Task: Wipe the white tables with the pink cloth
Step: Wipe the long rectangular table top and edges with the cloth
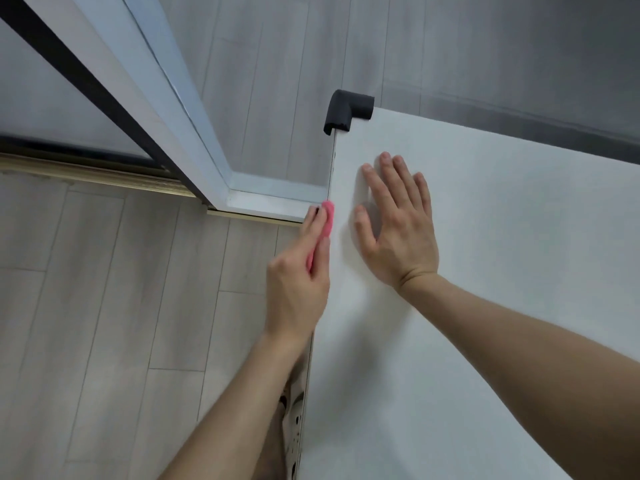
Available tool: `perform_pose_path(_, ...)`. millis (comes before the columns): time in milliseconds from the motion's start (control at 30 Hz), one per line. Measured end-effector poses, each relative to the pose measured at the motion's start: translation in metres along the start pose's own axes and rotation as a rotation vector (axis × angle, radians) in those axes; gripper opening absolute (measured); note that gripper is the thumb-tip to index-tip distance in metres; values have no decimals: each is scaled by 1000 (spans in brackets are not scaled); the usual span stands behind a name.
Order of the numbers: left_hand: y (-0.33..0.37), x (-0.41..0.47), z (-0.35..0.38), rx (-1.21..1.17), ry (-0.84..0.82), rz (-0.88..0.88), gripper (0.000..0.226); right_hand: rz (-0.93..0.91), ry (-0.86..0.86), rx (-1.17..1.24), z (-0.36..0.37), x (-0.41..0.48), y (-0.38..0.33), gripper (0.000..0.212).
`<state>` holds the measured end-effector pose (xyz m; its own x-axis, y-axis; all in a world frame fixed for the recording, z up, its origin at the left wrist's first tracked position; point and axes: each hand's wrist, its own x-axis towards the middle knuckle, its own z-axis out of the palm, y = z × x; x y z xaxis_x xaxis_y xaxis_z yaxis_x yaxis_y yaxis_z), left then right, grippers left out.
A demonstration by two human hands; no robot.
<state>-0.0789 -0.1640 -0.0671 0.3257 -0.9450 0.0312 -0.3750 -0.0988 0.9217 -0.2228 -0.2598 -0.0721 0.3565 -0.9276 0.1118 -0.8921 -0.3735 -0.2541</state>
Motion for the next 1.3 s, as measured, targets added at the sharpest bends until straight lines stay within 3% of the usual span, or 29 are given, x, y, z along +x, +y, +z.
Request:
perform_pose_path(133, -5, 53, 17, -39, 40, 2, 44, -11, 12, -10, 0, 1, 2, 64)
perform_pose_path(267, 2, -33, -2, 0, 58, -5, 44, -27, 98, 21, -1, 0, -3, 57)
perform_pose_path(433, 3, -138, -23, 55, 34, -54, 46, -111, 229, -26, -3, -7, -7, 32)
perform_pose_path(600, -1, -81, -13, 85, 36, -17, 43, 33, 59, 136, -4, -111, -35, 53)
perform_pose_path(733, 4, -73, -2, 113, 97, -24, 44, 24, -7, 57, -8, -202, -39, 67)
perform_pose_path(900, 9, -212, -29, 94, 81, -33, 47, 8, -12, -2, -8, -201, -42, 70)
perform_pose_path(967, 9, -198, -29, 128, 98, -49, 44, 4, -7, 3, -7, -203, -41, 69)
perform_pose_path(1133, 5, -67, -5, 190, 152, -20, 41, 5, 17, -10, -5, -201, -40, 69)
perform_pose_path(1200, 5, -79, -4, 194, 140, -15, 41, 2, 26, -10, -4, -200, -39, 68)
perform_pose_path(1300, 5, -171, -23, 95, 84, -26, 44, 1, 15, 9, -5, -202, -41, 67)
